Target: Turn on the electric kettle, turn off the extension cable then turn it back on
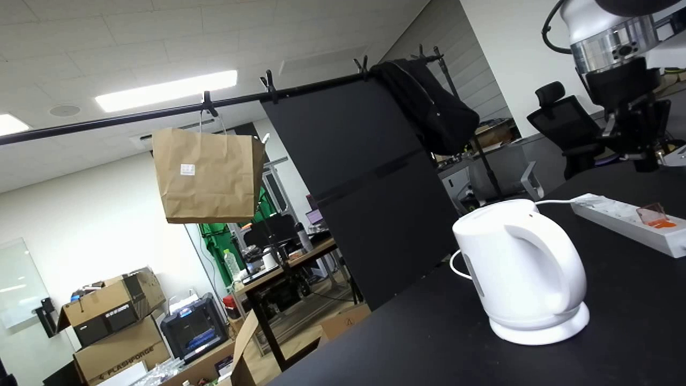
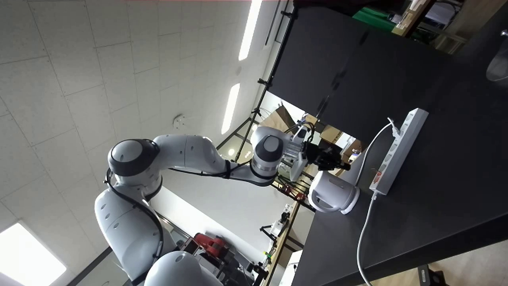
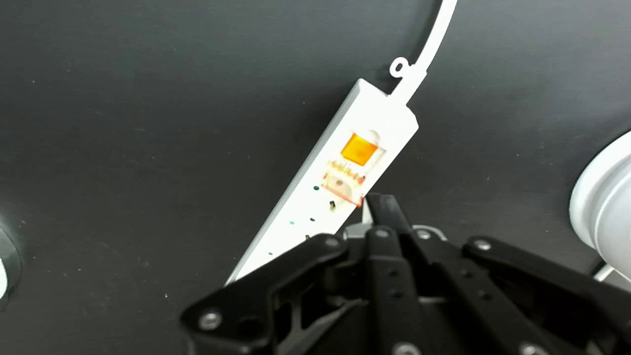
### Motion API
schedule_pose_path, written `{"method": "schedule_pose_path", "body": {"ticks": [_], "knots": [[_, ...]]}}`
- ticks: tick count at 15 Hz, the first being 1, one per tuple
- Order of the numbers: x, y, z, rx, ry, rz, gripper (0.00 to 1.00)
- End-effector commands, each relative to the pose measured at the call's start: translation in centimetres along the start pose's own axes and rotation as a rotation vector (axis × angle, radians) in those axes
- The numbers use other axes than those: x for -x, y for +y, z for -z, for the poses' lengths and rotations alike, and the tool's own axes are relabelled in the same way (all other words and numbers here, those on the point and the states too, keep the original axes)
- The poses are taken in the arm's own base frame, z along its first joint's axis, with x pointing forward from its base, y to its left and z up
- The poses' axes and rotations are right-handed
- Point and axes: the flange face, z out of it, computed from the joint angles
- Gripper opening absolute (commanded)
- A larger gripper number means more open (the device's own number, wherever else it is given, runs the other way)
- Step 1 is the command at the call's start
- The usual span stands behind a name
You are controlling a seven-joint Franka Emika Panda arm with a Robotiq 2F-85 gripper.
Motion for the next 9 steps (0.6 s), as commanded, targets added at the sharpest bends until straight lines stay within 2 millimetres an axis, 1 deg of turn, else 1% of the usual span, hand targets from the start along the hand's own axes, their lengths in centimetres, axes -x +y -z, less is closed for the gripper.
{"method": "schedule_pose_path", "body": {"ticks": [1, 4, 9], "knots": [[-0.5, 1.0, -1.1, 0.023, -0.013, -0.127, 0.00], [-0.7, 1.4, -2.1, 0.034, -0.034, -0.224, 0.00], [-0.6, 0.9, -3.8, 0.023, -0.061, -0.313, 0.00]]}}
